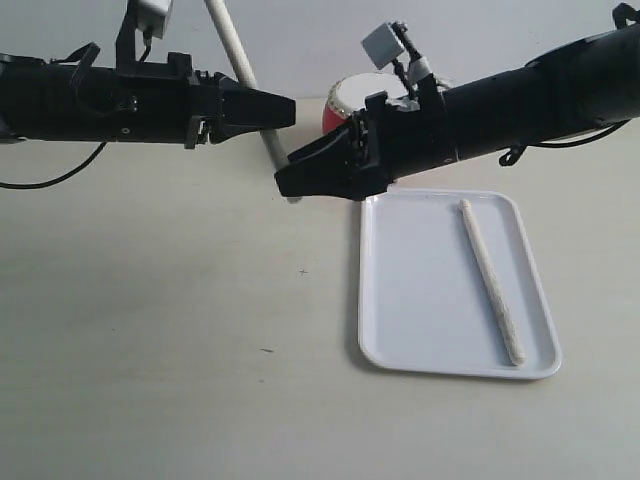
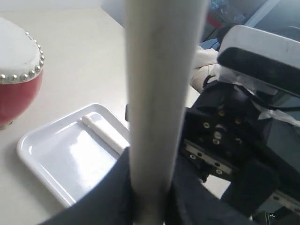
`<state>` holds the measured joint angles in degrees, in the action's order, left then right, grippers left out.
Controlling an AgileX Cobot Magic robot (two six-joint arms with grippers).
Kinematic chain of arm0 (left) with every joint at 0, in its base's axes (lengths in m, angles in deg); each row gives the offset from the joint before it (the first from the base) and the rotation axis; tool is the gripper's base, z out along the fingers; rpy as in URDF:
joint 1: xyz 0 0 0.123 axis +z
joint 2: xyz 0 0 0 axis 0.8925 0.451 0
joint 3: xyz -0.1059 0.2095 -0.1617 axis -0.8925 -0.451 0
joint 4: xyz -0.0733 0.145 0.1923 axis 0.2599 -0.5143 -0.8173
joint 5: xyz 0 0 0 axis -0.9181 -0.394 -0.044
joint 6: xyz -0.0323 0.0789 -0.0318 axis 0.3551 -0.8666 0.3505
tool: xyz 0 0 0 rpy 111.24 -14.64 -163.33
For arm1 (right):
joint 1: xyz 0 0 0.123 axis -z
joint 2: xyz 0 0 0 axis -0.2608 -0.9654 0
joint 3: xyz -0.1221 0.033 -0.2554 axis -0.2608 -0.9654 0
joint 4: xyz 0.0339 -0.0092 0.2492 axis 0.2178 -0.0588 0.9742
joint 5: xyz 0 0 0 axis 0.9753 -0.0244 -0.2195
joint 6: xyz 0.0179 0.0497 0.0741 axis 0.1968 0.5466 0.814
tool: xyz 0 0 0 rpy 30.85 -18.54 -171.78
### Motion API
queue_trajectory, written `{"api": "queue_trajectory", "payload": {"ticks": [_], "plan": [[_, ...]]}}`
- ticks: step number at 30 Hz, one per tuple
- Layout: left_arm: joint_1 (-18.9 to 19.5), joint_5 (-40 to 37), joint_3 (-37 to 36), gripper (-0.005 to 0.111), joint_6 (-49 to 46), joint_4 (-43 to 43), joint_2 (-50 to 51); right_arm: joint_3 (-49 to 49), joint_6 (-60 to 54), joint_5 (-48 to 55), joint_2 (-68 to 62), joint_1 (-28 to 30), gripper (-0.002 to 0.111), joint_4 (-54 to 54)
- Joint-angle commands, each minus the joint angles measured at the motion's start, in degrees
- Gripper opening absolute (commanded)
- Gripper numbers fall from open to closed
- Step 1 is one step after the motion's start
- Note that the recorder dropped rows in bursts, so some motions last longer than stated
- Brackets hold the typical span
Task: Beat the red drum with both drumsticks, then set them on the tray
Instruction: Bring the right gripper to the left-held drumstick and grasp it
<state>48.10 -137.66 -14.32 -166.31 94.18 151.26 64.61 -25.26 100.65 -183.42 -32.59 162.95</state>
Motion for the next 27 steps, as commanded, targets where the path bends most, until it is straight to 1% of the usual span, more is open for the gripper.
{"api": "queue_trajectory", "payload": {"ticks": [1,3,9,18,20,23,27], "plan": [[-1.6,0.7,1.1,0.0,0.6,-0.3,0.0,-0.1,-0.6,-6.8,0.0,-2.5,0.049,0.6],[-1.8,0.9,1.1,0.0,0.5,-0.1,0.0,-0.1,-0.6,-8.4,0.0,-3.5,0.049,0.6],[-2.2,1.7,1.1,0.0,0.5,0.1,0.0,-0.1,-1.0,-9.0,0.0,-5.8,0.049,2.1],[-2.2,1.7,1.1,0.0,0.5,0.6,0.0,-0.1,-0.1,-11.3,0.0,-5.9,0.049,6.7],[-2.2,1.7,1.1,0.0,0.5,0.9,0.0,-0.1,0.8,-11.3,0.0,-5.9,0.047,6.7],[-2.2,1.7,1.1,0.0,0.5,0.9,0.0,-0.1,1.0,-11.3,0.0,-5.9,0.037,6.7],[-2.2,1.7,1.1,0.0,0.6,1.1,0.0,-0.1,3.3,-11.4,0.0,-5.9,0.014,6.7]]}}
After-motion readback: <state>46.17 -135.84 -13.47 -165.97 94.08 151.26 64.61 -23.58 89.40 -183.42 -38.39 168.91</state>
